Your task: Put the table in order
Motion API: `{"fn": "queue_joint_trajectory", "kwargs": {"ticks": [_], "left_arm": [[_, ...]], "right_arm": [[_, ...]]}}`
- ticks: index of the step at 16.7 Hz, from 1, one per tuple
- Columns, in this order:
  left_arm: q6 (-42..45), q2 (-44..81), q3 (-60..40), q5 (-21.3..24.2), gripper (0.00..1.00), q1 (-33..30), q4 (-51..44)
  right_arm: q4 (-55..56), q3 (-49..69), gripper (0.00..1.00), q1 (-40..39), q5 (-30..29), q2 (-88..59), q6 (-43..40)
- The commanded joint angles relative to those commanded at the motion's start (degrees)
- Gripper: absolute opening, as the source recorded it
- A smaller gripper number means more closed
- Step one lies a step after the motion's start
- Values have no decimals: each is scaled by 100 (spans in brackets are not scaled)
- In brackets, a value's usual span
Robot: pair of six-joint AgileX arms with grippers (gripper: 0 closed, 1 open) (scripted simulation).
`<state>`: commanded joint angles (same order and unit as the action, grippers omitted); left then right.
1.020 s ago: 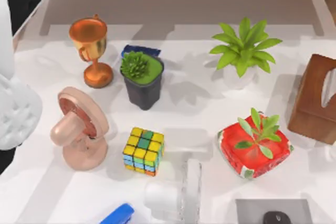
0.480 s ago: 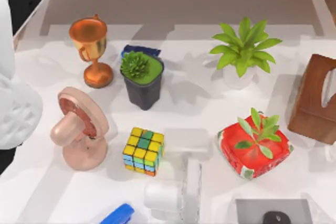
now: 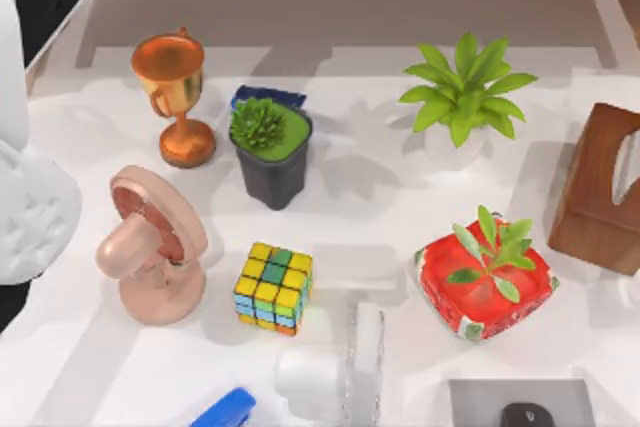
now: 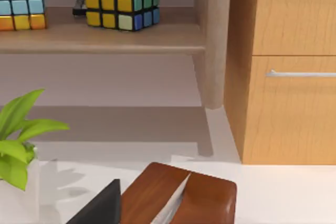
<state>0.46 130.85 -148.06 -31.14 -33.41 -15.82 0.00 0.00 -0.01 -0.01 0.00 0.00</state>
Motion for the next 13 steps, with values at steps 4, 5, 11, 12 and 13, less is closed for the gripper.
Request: {"fn": "queue_joint_trajectory", "kwargs": {"ticks": [4, 5, 11, 12, 13], "left_arm": [[0, 0, 0, 0, 0, 0, 0], [8, -3, -1, -2, 0, -20, 0], [18, -678, 941, -155, 0, -163, 227], [21, -827, 1170, -184, 0, -191, 268], [24, -965, 1339, -217, 0, -223, 314]], "right_arm": [[0, 0, 100, 0, 0, 0, 0], [0, 0, 100, 0, 0, 0, 0], [0, 0, 100, 0, 0, 0, 0], [0, 0, 100, 0, 0, 0, 0], [0, 0, 100, 0, 0, 0, 0]]}}
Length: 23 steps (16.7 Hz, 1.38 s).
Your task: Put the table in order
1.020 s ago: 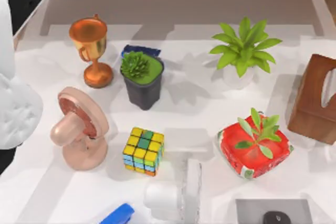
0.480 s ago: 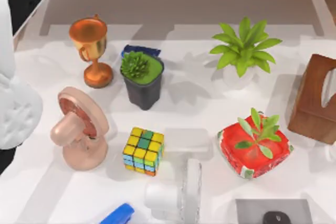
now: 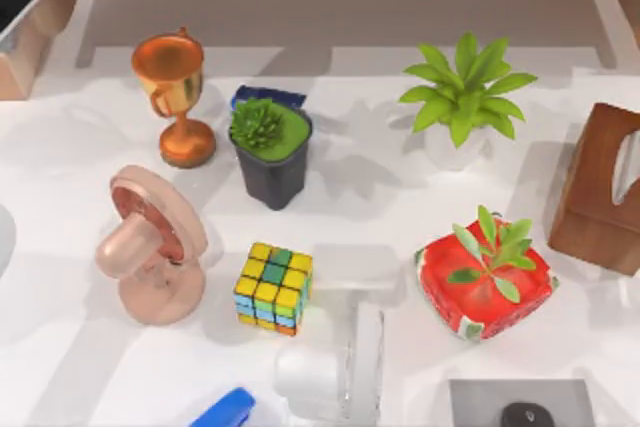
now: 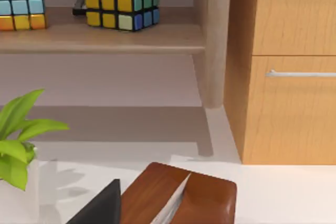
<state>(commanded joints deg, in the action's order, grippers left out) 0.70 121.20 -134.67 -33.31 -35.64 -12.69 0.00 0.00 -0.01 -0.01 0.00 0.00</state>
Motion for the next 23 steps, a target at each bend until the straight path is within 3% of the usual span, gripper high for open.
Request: {"fn": "queue_joint_trajectory", "kwargs": {"ticks": [7, 11, 17, 23], "left_arm": [[32, -172, 131, -45, 0, -7, 103], [370, -694, 311, 74, 0, 533, 459], [1703, -1554, 1464, 508, 0, 2521, 1251], [3826, -1782, 3606, 1487, 0, 4896, 2006]], "right_arm": [[0, 0, 100, 0, 0, 0, 0], [0, 0, 100, 0, 0, 0, 0], [0, 0, 100, 0, 0, 0, 0], [0, 0, 100, 0, 0, 0, 0]]}}
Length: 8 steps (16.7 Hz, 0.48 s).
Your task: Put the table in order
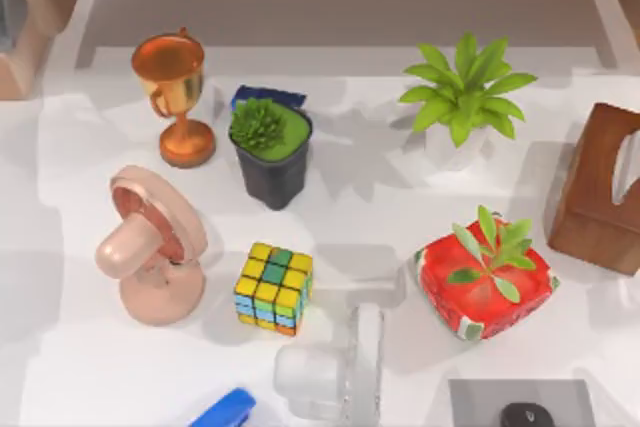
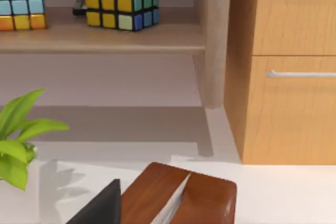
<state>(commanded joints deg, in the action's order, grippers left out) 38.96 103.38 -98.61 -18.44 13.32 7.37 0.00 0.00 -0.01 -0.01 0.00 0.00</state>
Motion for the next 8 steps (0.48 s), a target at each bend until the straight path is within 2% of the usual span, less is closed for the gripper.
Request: {"fn": "queue_joint_trajectory", "kwargs": {"ticks": [4, 8], "left_arm": [[1604, 70, 1624, 881, 0, 1369, 485], [3175, 147, 3019, 1881, 0, 2254, 1019]], "right_arm": [[0, 0, 100, 0, 0, 0, 0], [0, 0, 100, 0, 0, 0, 0]]}}
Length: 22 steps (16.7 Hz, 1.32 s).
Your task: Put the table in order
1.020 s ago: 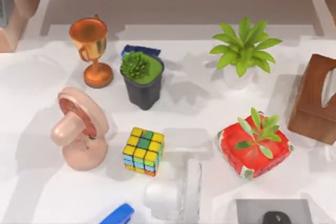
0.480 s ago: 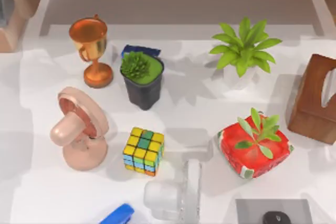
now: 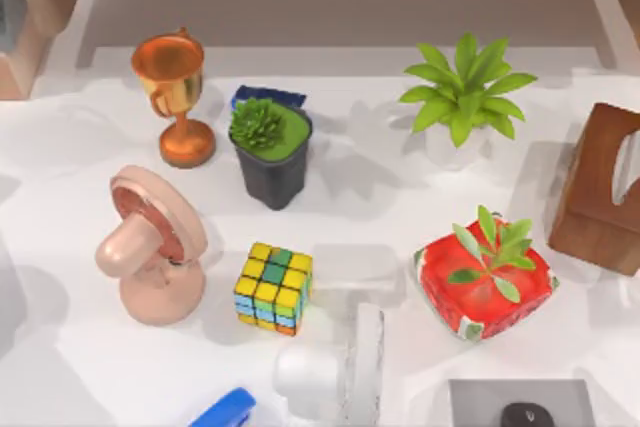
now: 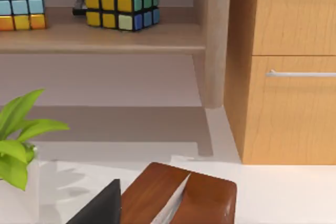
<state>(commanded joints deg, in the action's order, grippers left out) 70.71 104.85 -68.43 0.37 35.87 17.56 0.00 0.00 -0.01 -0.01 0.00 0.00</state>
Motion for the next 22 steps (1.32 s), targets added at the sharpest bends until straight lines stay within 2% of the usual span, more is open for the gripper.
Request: {"fn": "queue_joint_trajectory", "kwargs": {"ticks": [4, 9, 12, 15, 22], "left_arm": [[1363, -14, 961, 1098, 0, 202, 605], [2457, -7, 1477, 2369, 0, -252, 1427], [2755, 201, 1526, 2864, 0, -554, 1793], [2844, 418, 1470, 3044, 0, -680, 1950], [2831, 445, 1395, 3013, 0, -677, 1946]], "right_arm": [[0, 0, 100, 0, 0, 0, 0], [0, 0, 100, 0, 0, 0, 0], [0, 0, 100, 0, 0, 0, 0], [0, 0, 100, 0, 0, 0, 0], [0, 0, 100, 0, 0, 0, 0]]}}
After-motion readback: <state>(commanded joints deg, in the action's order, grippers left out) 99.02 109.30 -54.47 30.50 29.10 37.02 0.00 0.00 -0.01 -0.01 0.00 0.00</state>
